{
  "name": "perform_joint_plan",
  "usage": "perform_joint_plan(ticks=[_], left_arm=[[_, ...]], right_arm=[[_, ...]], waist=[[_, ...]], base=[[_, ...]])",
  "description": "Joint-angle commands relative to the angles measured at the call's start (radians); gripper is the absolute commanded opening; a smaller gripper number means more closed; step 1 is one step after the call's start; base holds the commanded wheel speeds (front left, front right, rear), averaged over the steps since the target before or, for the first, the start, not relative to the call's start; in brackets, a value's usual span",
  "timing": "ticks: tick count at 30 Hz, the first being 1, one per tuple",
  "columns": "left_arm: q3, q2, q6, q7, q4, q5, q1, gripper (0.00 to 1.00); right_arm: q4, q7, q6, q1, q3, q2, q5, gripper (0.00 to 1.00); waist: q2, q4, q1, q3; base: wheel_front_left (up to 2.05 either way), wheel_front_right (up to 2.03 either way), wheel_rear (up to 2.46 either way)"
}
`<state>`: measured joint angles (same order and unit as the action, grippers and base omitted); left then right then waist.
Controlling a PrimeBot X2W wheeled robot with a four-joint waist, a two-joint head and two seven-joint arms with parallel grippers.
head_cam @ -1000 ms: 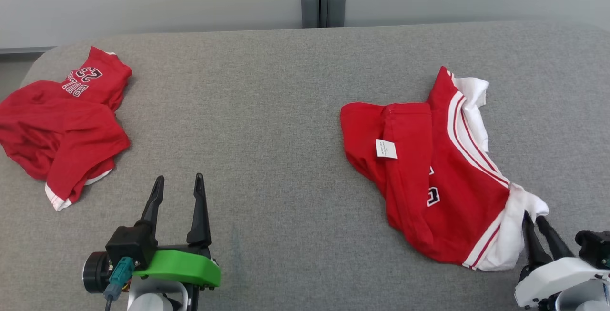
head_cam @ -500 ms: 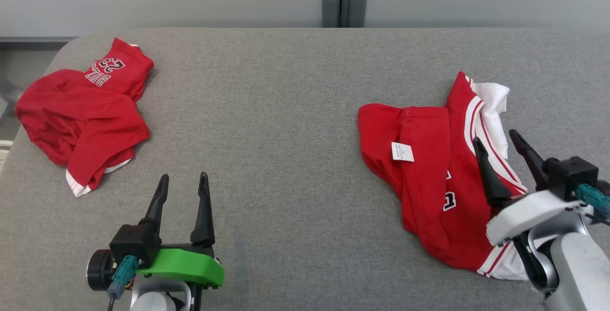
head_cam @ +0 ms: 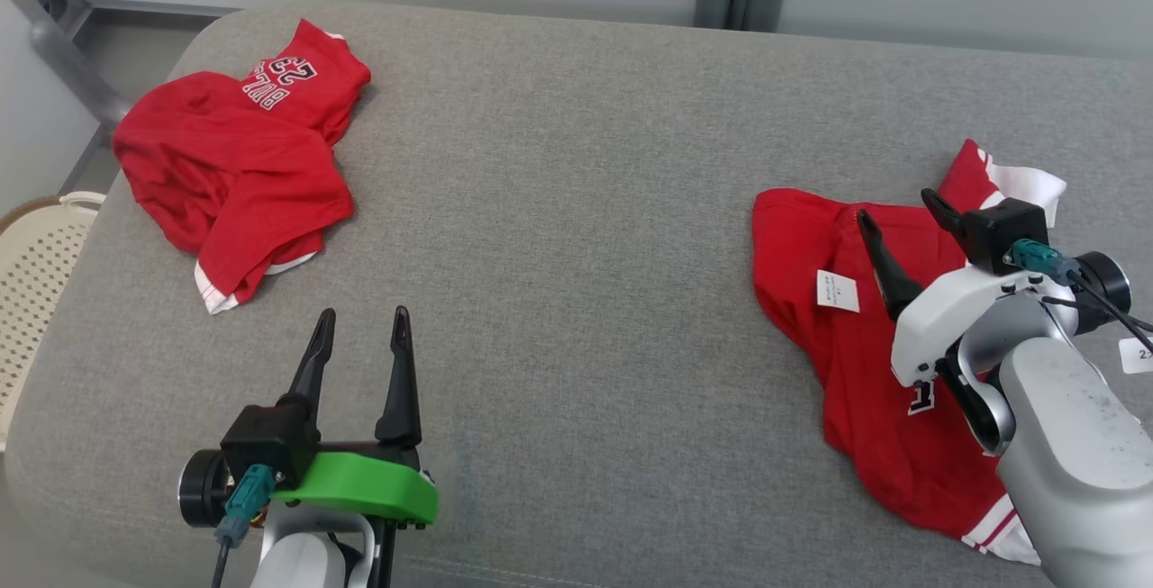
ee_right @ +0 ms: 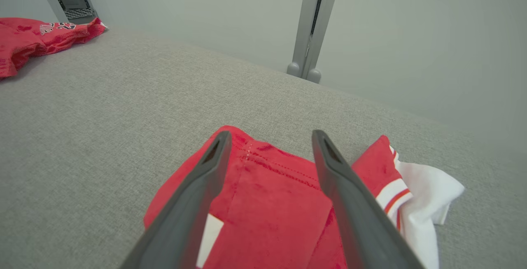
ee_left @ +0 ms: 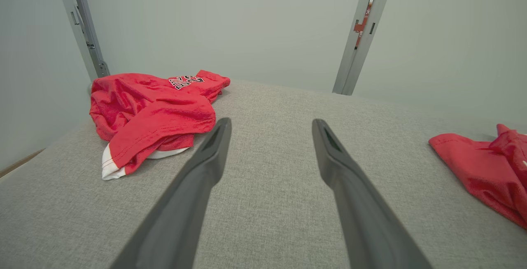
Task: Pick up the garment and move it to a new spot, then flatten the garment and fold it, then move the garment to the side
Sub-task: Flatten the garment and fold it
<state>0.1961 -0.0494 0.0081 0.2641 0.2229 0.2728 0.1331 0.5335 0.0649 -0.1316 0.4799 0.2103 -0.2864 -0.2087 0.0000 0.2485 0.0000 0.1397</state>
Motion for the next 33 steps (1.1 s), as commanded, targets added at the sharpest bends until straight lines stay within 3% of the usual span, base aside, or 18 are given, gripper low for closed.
perform_joint_plan(ticks=[1,8,10,11,16,21,33], left_arm=[[0.003,-0.002,0.001,0.001,-0.001,0.01,0.014,1.0],[0.019,-0.002,0.01,0.0,-0.003,0.012,0.025,1.0],[0.018,-0.002,0.011,0.001,-0.003,0.011,0.026,1.0],[0.016,-0.002,0.011,0.0,-0.004,0.011,0.025,1.0],[0.012,-0.002,0.011,0.0,0.001,0.006,0.019,1.0],[0.015,-0.002,0.009,0.0,0.007,0.005,0.02,1.0],[0.018,-0.002,-0.002,0.0,0.019,-0.003,0.006,1.0]], right_arm=[[0.035,0.007,0.002,0.023,0.009,-0.004,0.005,1.0],[0.23,0.032,0.002,0.1,0.034,0.008,0.0,1.0],[0.271,0.046,0.002,0.115,0.039,0.016,-0.008,0.13],[0.291,0.057,0.002,0.123,0.039,0.019,-0.009,0.0],[0.351,0.123,0.002,0.153,0.051,0.032,-0.013,0.0],[0.326,0.18,0.002,0.17,0.099,0.059,-0.031,0.0],[0.061,0.201,0.002,0.06,0.432,0.197,-0.085,0.0]], waist=[[0.0,0.032,0.0,0.024],[0.0,0.062,0.0,0.04],[0.0,0.064,0.0,0.04],[0.0,0.064,0.0,0.041],[0.0,0.048,0.0,0.034],[0.0,0.027,0.0,0.016],[0.0,0.024,0.0,-0.021]], base=[[0.0,0.0,0.0],[0.0,0.0,0.0],[0.0,0.0,0.0],[0.0,0.0,0.0],[0.0,0.0,0.0],[0.0,0.0,0.0],[0.0,0.0,0.0]])
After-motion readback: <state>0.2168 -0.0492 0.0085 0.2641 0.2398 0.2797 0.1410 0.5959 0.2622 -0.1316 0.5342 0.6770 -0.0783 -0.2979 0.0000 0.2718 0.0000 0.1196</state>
